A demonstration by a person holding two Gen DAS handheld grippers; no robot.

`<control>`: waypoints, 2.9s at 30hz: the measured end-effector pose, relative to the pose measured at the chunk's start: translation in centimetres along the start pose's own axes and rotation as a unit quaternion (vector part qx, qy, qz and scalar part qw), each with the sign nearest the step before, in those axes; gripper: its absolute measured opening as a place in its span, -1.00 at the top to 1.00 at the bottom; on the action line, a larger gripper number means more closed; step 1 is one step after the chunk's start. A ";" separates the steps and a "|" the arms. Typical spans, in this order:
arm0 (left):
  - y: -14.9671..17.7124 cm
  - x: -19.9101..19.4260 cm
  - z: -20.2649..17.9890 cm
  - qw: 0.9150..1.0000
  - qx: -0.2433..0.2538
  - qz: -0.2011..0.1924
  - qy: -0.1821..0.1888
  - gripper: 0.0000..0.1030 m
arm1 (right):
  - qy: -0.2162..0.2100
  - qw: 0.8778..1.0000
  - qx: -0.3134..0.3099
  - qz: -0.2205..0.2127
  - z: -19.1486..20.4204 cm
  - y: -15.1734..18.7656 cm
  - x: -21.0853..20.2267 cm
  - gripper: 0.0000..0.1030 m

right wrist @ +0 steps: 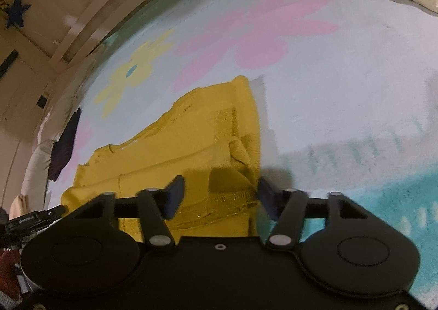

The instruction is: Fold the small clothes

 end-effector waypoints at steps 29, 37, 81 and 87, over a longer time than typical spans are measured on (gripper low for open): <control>5.4 4.6 -11.8 0.960 0.219 0.113 0.131 0.58 | -0.122 0.983 0.136 -0.038 2.4 -4.0 -0.5 0.62; 9.7 9.0 -14.4 0.942 0.264 0.158 0.134 0.58 | -0.133 0.976 0.165 -0.050 2.3 -4.7 -0.5 0.62; 0.4 5.9 -10.3 0.977 0.181 0.029 0.111 0.57 | 0.060 0.992 -0.045 -0.106 1.9 -7.6 4.6 0.80; 4.4 5.2 -12.3 0.944 0.258 0.097 0.183 0.57 | 0.064 0.993 -0.030 -0.092 0.5 -6.9 4.9 0.80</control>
Point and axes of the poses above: each gripper's, at about its wrist camera, not at the fingertips, and x roughly the way its jaws point, z to its left, y to its underside, the point moved 7 cm from there along x, roughly the way its jaws point, and after that the axes turned 15 degrees about y, right-handed, at the moved point
